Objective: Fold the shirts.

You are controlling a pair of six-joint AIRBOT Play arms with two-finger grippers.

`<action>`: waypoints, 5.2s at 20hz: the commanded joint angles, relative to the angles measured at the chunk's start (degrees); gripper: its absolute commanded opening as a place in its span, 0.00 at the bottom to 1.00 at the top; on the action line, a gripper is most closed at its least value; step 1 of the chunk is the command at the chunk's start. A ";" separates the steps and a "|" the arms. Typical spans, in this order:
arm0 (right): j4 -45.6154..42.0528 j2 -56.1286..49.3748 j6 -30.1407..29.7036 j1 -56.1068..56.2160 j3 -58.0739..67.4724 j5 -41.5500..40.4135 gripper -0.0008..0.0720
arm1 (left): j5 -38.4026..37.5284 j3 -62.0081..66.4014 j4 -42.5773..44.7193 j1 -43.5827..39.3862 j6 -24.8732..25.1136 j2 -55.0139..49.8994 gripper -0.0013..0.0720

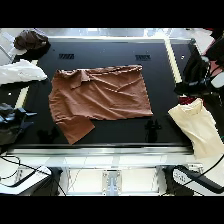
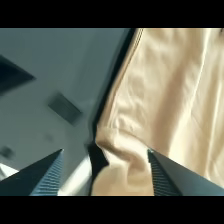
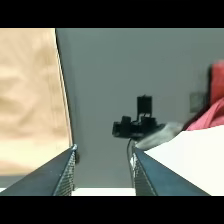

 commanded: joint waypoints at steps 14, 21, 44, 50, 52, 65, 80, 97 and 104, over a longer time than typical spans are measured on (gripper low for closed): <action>10.64 3.08 -0.66 -0.02 -6.27 -0.74 0.54 | 8.02 -2.95 -11.32 -9.09 15.39 -14.91 0.67; 13.18 3.08 -1.03 -0.02 -6.47 -0.90 0.54 | 6.62 -2.60 -10.69 -16.92 14.38 -15.32 0.39; 55.93 -11.85 -3.61 0.20 -34.23 -22.10 0.61 | 4.61 -2.54 -11.52 -17.20 14.43 -15.21 0.03; 55.98 -12.09 -17.25 3.21 -25.38 -18.40 0.03 | 3.23 -0.13 -17.38 -17.14 19.61 -13.62 0.03; 50.18 -9.07 -21.24 3.21 -18.86 -13.11 0.02 | -0.28 4.68 -16.94 -16.04 21.68 -8.39 0.03; 11.52 33.88 -9.05 3.21 20.94 0.17 0.03 | 9.11 42.64 -13.35 7.93 17.94 32.98 0.03; 11.98 -17.73 -7.61 4.94 29.59 7.80 0.03 | 2.75 52.04 17.90 -35.65 2.19 -23.61 0.03; 4.61 -35.28 -2.91 9.99 29.07 1.46 0.03 | 1.73 42.86 31.34 -39.04 3.17 -32.04 0.03; 3.93 -35.50 -2.86 11.67 19.67 -2.73 0.03 | 0.66 35.85 31.21 -39.58 2.71 -31.71 0.03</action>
